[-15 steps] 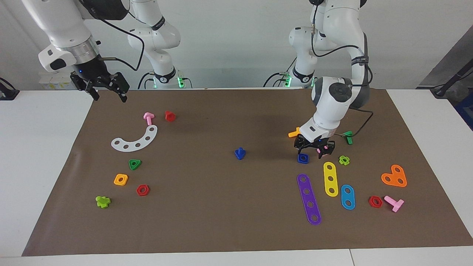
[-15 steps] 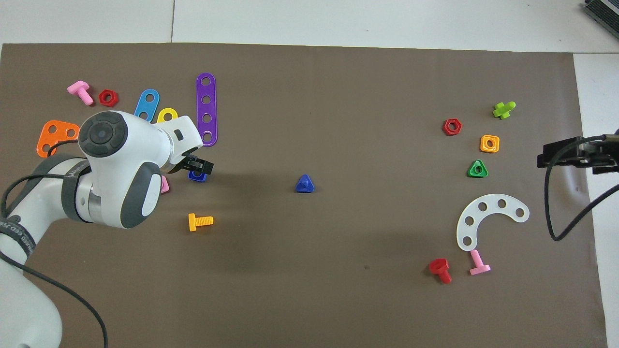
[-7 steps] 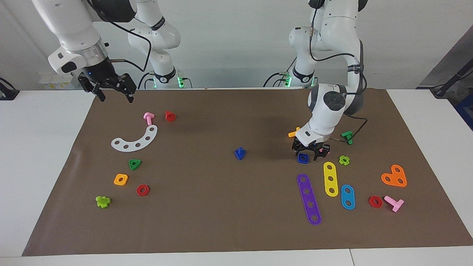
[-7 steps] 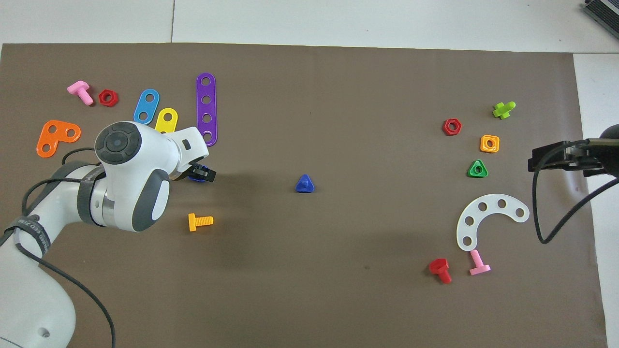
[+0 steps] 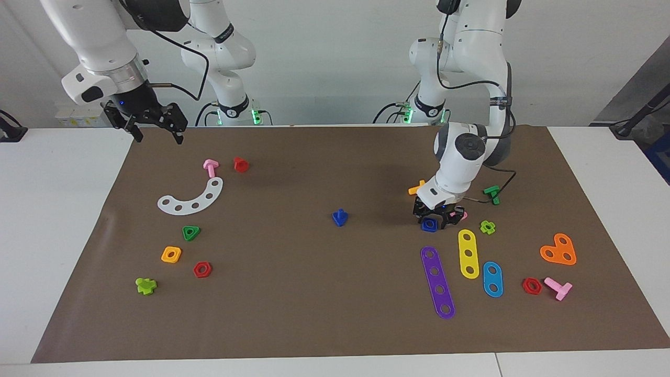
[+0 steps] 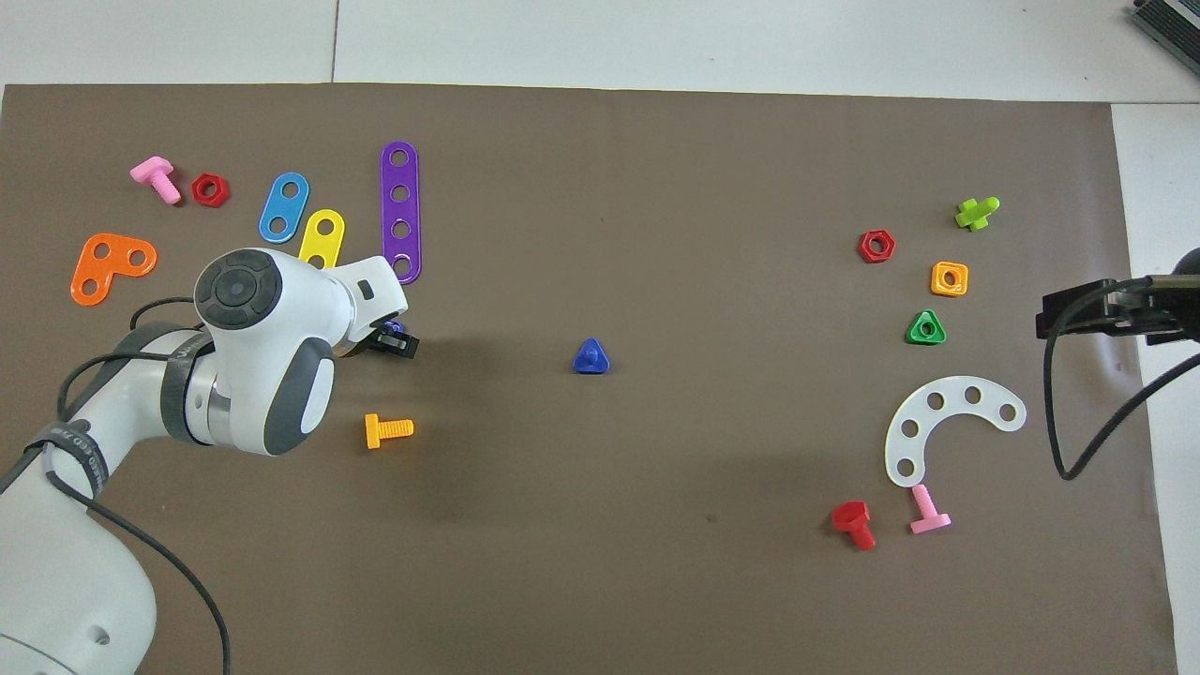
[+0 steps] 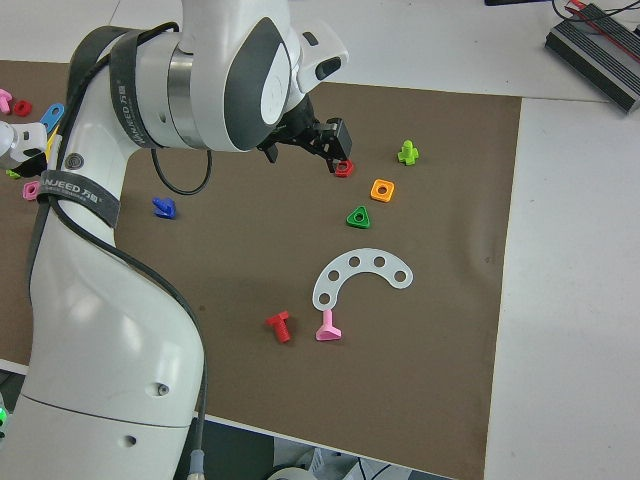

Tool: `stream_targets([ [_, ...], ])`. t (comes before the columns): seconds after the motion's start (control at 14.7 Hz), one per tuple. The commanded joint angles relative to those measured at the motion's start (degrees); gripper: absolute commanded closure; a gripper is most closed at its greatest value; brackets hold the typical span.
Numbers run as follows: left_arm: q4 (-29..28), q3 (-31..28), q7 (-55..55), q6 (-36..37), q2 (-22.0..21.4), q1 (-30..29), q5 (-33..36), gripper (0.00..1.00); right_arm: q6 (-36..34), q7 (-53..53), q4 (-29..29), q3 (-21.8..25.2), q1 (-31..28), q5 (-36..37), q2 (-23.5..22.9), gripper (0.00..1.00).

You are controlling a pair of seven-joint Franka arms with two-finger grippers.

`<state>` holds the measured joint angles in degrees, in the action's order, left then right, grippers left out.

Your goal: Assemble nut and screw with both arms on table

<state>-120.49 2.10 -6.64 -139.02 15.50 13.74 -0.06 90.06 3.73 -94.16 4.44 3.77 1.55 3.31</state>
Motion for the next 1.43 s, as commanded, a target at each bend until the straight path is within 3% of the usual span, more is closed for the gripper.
stream_targets([
  [0.0,-1.2,-0.7,-0.4,-1.6,-0.4,0.7,-0.7,0.37,-1.0,-2.8,0.6,0.1,0.4,0.8,0.4,0.00],
  [0.27,-1.2,-0.7,0.0,-1.4,-0.4,0.8,-0.7,0.50,-1.2,-2.5,-0.2,0.1,0.3,-0.2,0.8,0.00],
  [0.75,-0.5,-0.7,0.4,-0.3,-0.4,0.8,-0.8,0.85,-1.0,-2.6,-0.1,0.1,0.3,-0.2,0.9,0.00],
  [0.95,3.3,-0.7,8.0,3.0,0.1,2.6,-0.8,0.96,-1.0,-2.7,-0.1,0.1,0.4,-0.2,0.9,0.00],
  [1.36,10.8,-0.7,24.3,10.5,1.6,9.1,-0.8,0.97,-1.0,-2.7,-0.1,0.1,0.4,-0.2,0.9,0.00],
])
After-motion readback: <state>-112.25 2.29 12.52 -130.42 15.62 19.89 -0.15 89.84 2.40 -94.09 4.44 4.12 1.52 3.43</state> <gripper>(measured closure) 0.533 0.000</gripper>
